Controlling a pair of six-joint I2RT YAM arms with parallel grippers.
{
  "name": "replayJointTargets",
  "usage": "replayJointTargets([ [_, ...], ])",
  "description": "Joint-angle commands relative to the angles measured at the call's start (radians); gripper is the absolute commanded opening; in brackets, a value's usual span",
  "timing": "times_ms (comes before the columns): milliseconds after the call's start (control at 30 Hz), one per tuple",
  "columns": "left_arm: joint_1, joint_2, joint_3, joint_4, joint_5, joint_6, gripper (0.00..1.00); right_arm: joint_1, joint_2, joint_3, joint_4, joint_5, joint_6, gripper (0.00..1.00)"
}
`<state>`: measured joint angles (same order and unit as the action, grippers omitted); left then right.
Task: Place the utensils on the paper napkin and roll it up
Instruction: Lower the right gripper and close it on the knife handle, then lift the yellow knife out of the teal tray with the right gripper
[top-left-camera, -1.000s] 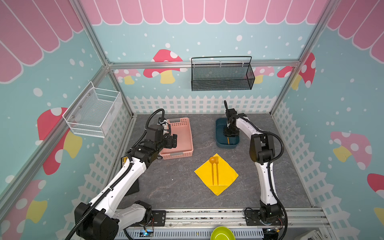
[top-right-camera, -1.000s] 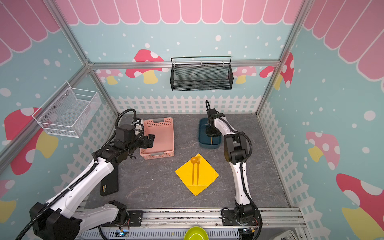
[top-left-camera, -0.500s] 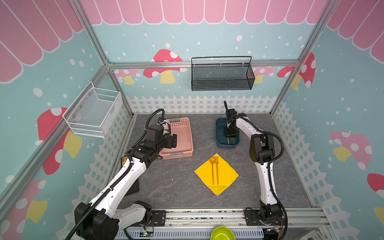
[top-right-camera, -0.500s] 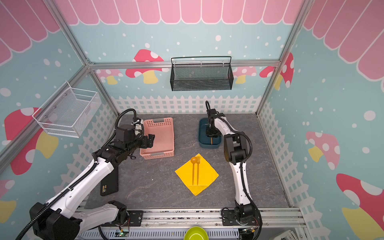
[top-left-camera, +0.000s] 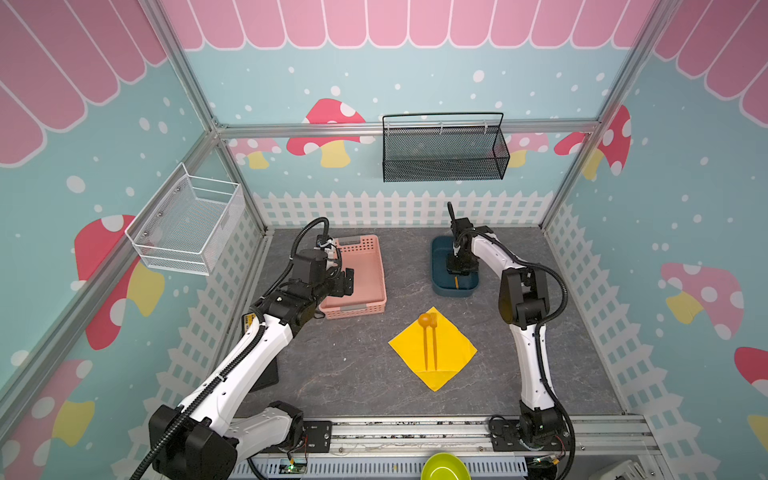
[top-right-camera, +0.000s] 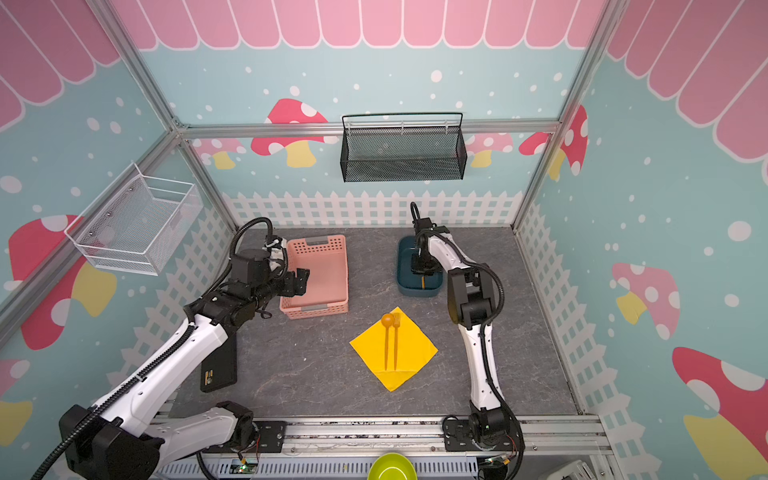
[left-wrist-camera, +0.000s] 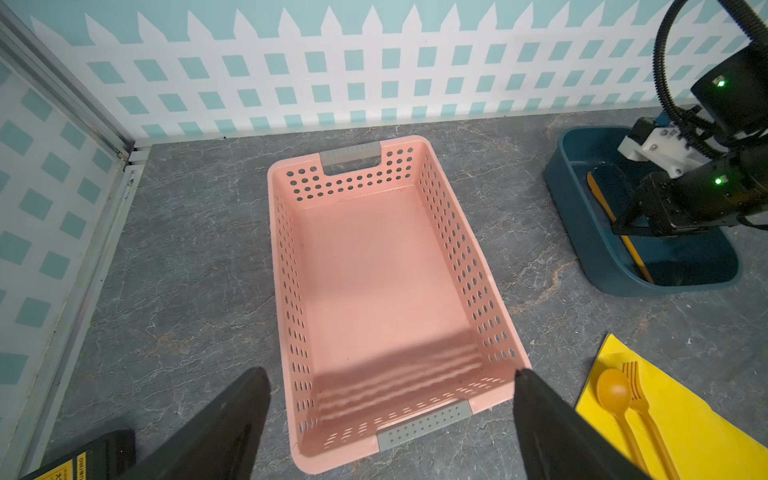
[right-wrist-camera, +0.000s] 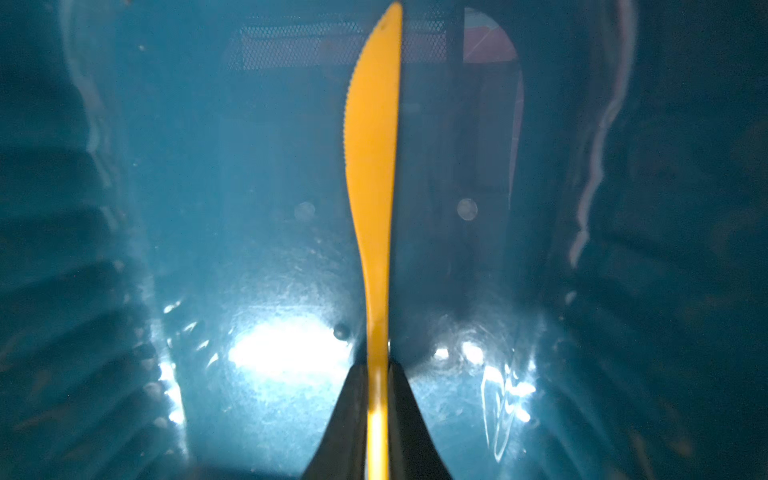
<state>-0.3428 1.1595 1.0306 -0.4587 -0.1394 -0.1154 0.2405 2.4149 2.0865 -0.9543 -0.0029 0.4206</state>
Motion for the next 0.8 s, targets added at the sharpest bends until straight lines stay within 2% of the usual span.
replayJointTargets([
  [0, -0.003, -0.017, -0.01, 0.0, -0.015, 0.021, 0.93, 0.008, 0.021, 0.0, -0.055, -0.01, 0.001, 0.11],
  [333, -0.003, -0.021, -0.01, -0.001, -0.013, 0.022, 0.93, 0.008, -0.004, 0.019, -0.048, -0.015, 0.014, 0.06],
  [767, -0.004, -0.03, -0.009, 0.0, -0.012, 0.021, 0.93, 0.009, -0.066, 0.064, -0.064, -0.016, 0.023, 0.05],
])
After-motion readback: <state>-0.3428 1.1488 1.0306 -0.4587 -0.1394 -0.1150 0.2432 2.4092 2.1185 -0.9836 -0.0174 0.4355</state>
